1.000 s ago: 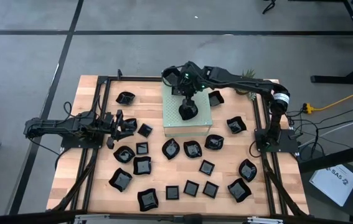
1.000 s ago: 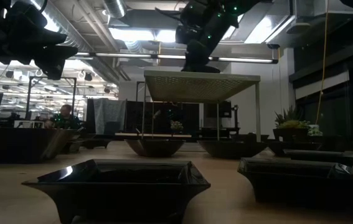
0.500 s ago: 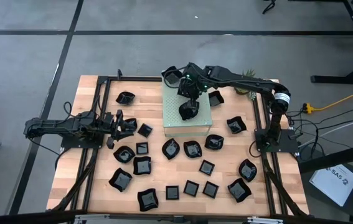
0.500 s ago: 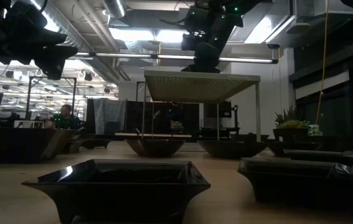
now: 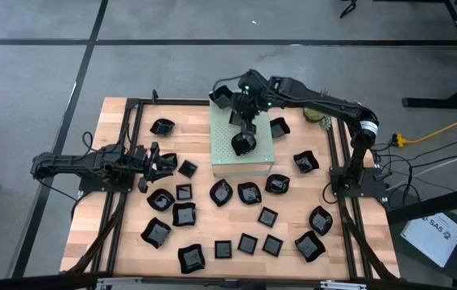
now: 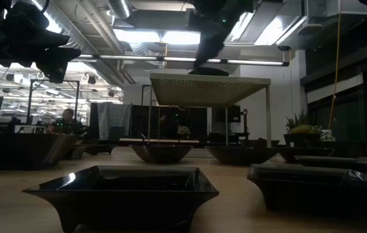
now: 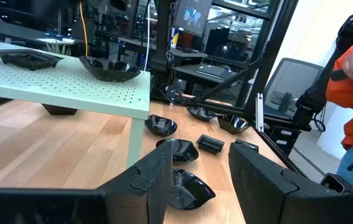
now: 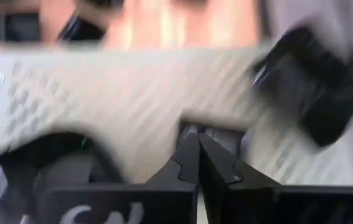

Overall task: Pick & Place Mini shaped plates
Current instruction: Stack the black leaf shaped plate on top of the black leaf shape plate on the shelf

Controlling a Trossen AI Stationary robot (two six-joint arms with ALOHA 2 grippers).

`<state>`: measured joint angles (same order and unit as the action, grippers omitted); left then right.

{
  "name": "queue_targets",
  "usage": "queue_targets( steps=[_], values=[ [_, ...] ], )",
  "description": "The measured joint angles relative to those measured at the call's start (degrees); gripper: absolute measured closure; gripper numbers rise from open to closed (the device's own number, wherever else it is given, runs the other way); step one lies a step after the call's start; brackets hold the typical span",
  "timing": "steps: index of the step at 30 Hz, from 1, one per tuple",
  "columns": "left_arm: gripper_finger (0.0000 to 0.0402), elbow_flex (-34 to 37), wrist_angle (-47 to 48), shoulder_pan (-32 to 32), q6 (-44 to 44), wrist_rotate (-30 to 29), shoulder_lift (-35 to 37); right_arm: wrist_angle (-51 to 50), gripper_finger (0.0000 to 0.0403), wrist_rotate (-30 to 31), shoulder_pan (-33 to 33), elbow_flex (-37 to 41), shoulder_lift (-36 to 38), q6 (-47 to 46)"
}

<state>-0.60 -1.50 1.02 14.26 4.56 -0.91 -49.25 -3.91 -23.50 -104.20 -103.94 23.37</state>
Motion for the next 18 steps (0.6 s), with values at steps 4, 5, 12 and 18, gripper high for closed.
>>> queue_targets(
  steps=[4,5,12,18],
  values=[
    [0.0249,0.00,0.00,0.00,0.00,0.02,0.00,9.50,0.0398,2.90,-1.00,0.07,-0.73,2.26],
    [0.0249,0.00,0.00,0.00,0.00,0.01,0.00,11.00,0.0398,3.30,-1.38,0.07,-1.17,2.53],
    [0.0249,0.00,0.00,0.00,0.00,0.00,0.00,12.04,0.0398,3.37,-3.45,0.28,-6.19,2.76],
    [0.0249,0.00,0.00,-0.01,0.00,0.01,0.01,14.37,0.0398,3.32,-2.98,0.28,-5.94,2.73]
  ],
)
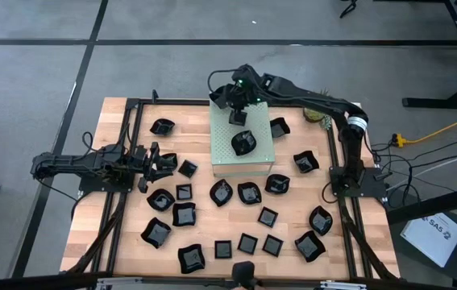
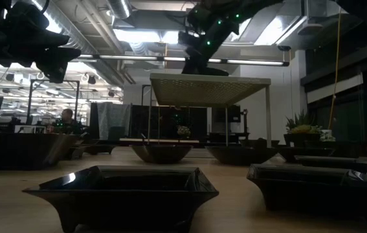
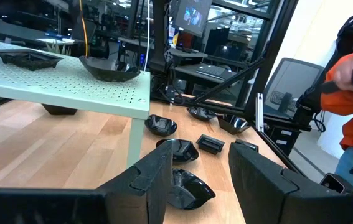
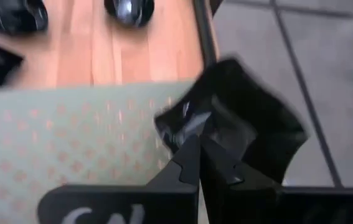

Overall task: Pick & Place Mini shaped plates
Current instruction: Stack the black leaf shaped plate on top of the black leaf shape plate on the shelf

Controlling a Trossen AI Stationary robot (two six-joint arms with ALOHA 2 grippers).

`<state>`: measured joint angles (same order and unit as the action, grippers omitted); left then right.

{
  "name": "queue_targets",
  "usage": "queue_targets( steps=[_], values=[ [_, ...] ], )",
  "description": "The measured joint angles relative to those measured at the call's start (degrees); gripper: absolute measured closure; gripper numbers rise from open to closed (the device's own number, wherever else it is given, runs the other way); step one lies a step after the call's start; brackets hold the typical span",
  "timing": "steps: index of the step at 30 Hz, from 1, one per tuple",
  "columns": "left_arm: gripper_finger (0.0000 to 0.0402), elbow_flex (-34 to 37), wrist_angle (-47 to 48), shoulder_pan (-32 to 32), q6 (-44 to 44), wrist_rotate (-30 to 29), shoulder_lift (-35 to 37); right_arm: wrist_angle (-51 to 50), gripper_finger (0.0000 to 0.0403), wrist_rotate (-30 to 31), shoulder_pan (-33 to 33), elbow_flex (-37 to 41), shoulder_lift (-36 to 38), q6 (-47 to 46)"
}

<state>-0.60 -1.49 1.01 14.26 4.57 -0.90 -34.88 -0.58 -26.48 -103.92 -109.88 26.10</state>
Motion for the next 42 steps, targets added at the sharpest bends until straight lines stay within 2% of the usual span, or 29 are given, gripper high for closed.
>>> queue_targets(
  steps=[5,9,23,29,35,42],
  values=[
    [0.0249,0.00,0.00,-0.01,0.00,0.01,0.01,-0.10,0.0398,-0.02,1.27,-0.02,2.27,-0.14],
    [0.0249,0.00,0.00,0.01,0.00,0.00,0.00,-5.82,0.0392,0.14,3.22,0.02,4.26,-0.14],
    [0.0249,-0.02,0.00,0.01,0.00,-0.01,0.01,-27.35,0.0352,1.47,13.00,1.24,18.31,-1.74],
    [0.0249,0.00,0.00,0.01,0.00,0.00,-0.01,-25.14,0.0308,2.78,18.00,10.85,24.38,-5.14],
    [0.0249,0.00,0.00,0.00,0.00,0.01,0.00,-15.67,0.0265,7.85,24.86,21.32,29.20,-7.75],
    [0.0249,0.00,0.00,0.01,0.00,0.00,0.01,-10.41,0.0245,11.93,34.06,25.83,30.28,-7.66]
  ],
)
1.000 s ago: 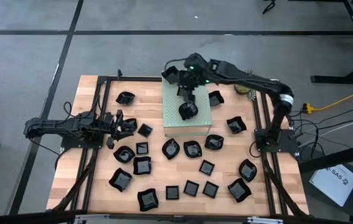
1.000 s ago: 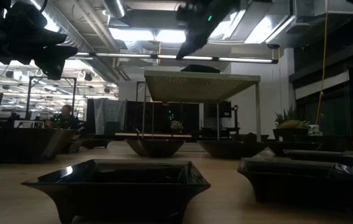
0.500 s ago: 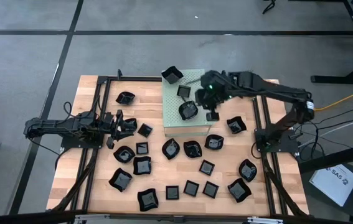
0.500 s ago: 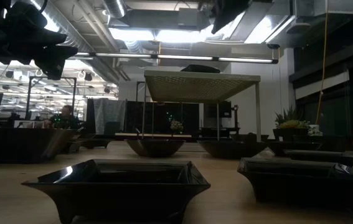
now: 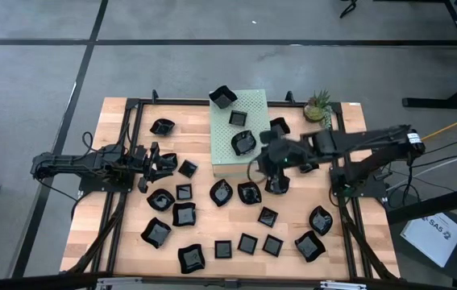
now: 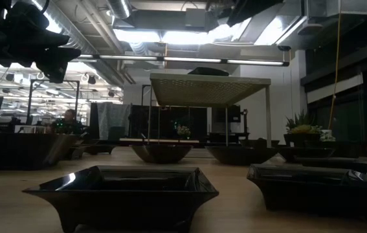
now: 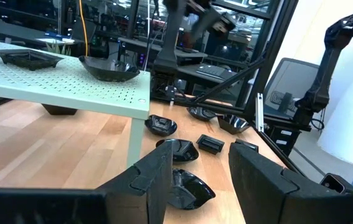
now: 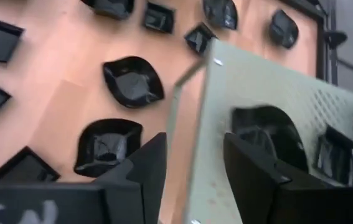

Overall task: Pick & Place Mini shaped plates
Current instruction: Stack the black leaf shaped plate on top of the black leaf shape plate on the shelf

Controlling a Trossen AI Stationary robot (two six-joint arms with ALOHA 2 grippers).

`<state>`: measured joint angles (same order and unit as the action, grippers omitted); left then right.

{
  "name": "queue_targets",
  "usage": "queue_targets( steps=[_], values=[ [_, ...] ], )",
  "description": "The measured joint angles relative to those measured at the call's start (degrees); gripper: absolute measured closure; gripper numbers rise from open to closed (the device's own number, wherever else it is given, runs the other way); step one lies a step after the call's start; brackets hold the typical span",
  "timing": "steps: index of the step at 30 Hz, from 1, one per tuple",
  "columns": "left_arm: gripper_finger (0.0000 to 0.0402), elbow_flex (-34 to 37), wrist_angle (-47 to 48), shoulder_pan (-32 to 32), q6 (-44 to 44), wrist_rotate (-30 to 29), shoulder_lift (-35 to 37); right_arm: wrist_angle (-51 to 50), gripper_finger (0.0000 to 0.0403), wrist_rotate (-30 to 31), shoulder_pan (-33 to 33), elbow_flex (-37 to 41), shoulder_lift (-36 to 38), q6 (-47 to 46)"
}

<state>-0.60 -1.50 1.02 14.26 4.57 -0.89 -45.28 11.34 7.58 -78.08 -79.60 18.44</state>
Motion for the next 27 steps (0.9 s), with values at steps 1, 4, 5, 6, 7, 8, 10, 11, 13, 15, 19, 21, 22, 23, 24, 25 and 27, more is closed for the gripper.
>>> queue_targets(
  steps=[1,4,5,6,7,8,10,11,13,15,19,21,22,23,24,25,27],
  values=[
    [0.0249,0.00,0.00,0.00,0.00,0.00,0.00,0.73,0.0245,0.53,1.12,0.00,-0.46,0.10],
    [0.0249,-0.01,0.00,-0.02,0.00,0.00,0.00,2.49,0.0244,1.55,3.90,0.00,-2.91,0.17],
    [0.0249,-0.01,0.00,-0.01,0.00,0.00,0.00,3.21,0.0244,1.54,4.60,0.00,-4.02,0.15],
    [0.0249,-0.01,0.01,0.00,0.00,-0.02,-0.01,4.19,0.0244,1.56,5.33,0.00,-5.10,0.07],
    [0.0249,0.00,0.00,0.00,0.00,0.00,-0.01,5.27,0.0244,1.56,6.04,0.00,-6.42,0.06],
    [0.0249,-0.02,0.00,-0.02,0.00,0.00,-0.02,6.31,0.0244,1.64,6.73,0.00,-7.77,0.14],
    [0.0249,-0.01,0.00,0.00,0.00,-0.02,0.00,8.96,0.0244,1.75,8.04,0.00,-10.77,0.56],
    [0.0249,0.00,0.00,-0.02,0.00,0.00,0.00,10.15,0.0244,1.74,8.65,0.00,-12.28,1.04],
    [0.0249,-0.02,0.00,-0.01,0.00,0.00,0.00,12.98,0.0244,2.01,9.86,0.00,-15.56,1.45],
    [0.0249,-0.01,0.00,0.00,0.00,0.00,0.00,15.75,0.0244,3.05,11.02,0.00,-18.82,1.49],
    [0.0249,0.00,0.00,0.00,0.00,0.00,0.00,19.91,0.0244,5.50,13.02,0.02,-24.61,1.68],
    [0.0249,-0.02,0.00,0.00,0.00,-0.01,0.00,21.50,0.0244,7.07,13.67,0.02,-26.96,2.17],
    [0.0249,-0.02,0.00,0.00,0.00,0.00,0.00,22.13,0.0244,7.56,14.00,0.02,-28.01,2.86],
    [0.0249,0.00,0.00,0.00,0.00,0.00,-0.02,22.42,0.0244,7.73,14.26,0.02,-29.11,3.62],
    [0.0249,0.00,0.00,0.00,0.00,0.00,-0.01,23.06,0.0244,7.79,14.55,0.02,-30.13,4.26],
    [0.0249,0.00,0.00,0.00,0.00,-0.01,0.00,23.91,0.0244,7.81,14.80,0.02,-31.11,4.48],
    [0.0249,-0.01,0.01,-0.01,0.00,-0.01,-0.01,25.23,0.0244,8.82,15.21,0.02,-32.81,4.50]
  ],
)
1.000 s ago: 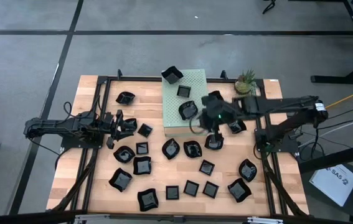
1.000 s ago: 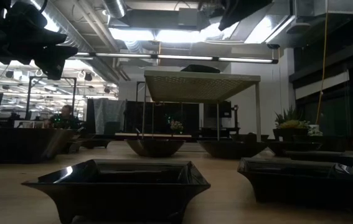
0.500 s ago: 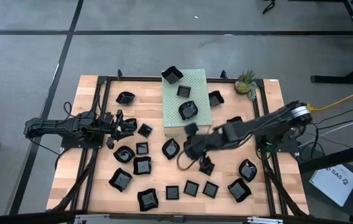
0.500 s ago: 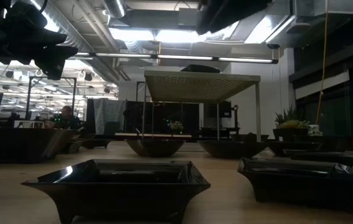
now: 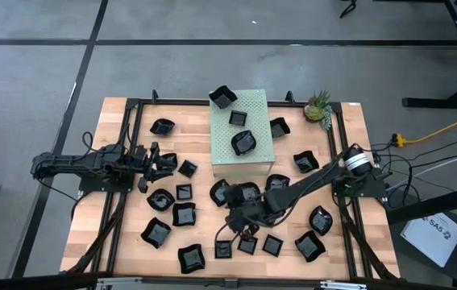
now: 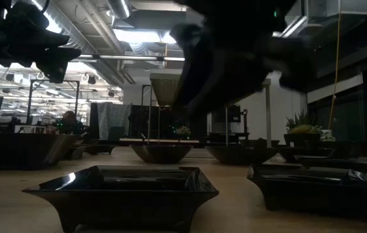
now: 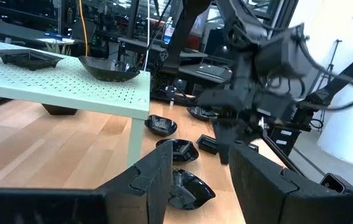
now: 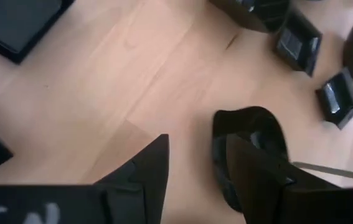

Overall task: Pick & Place Mini shaped plates
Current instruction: Stack the black leaf shaped plate on top of the black leaf shape plate on the shelf

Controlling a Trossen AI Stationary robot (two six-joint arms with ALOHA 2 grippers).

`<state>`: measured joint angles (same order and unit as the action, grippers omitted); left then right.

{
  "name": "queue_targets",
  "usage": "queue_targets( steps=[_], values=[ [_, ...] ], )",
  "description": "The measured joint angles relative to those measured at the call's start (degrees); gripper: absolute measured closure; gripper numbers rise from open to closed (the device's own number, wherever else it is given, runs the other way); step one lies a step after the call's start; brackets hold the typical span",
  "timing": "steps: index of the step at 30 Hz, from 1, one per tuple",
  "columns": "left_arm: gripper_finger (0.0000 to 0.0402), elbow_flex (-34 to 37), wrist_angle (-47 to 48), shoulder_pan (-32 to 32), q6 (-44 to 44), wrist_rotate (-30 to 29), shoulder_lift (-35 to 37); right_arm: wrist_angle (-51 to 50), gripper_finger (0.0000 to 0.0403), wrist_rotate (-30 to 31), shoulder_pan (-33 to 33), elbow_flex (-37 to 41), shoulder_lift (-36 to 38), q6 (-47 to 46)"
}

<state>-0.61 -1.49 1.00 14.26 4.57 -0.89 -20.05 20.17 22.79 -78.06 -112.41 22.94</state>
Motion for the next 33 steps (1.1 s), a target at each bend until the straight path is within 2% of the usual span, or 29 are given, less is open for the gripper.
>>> queue_targets(
  steps=[6,16,20,28,33],
  values=[
    [0.0249,0.01,-0.01,0.01,0.00,-0.01,-0.01,3.10,0.0244,6.27,0.52,0.00,-2.43,0.02],
    [0.0249,0.00,-0.01,0.01,0.00,0.00,0.01,3.70,0.0244,5.59,-1.55,0.00,-2.90,-0.20],
    [0.0249,0.01,-0.01,0.01,0.00,0.00,0.01,3.91,0.0244,3.30,-2.08,0.00,-4.24,-0.20],
    [0.0249,0.00,-0.01,0.00,0.00,0.01,0.00,4.76,0.0245,3.21,-2.96,0.00,-6.91,-0.20],
    [0.0249,0.00,-0.01,0.01,0.00,0.01,0.00,5.65,0.0280,3.20,-3.25,0.00,-7.13,-0.20]
  ],
)
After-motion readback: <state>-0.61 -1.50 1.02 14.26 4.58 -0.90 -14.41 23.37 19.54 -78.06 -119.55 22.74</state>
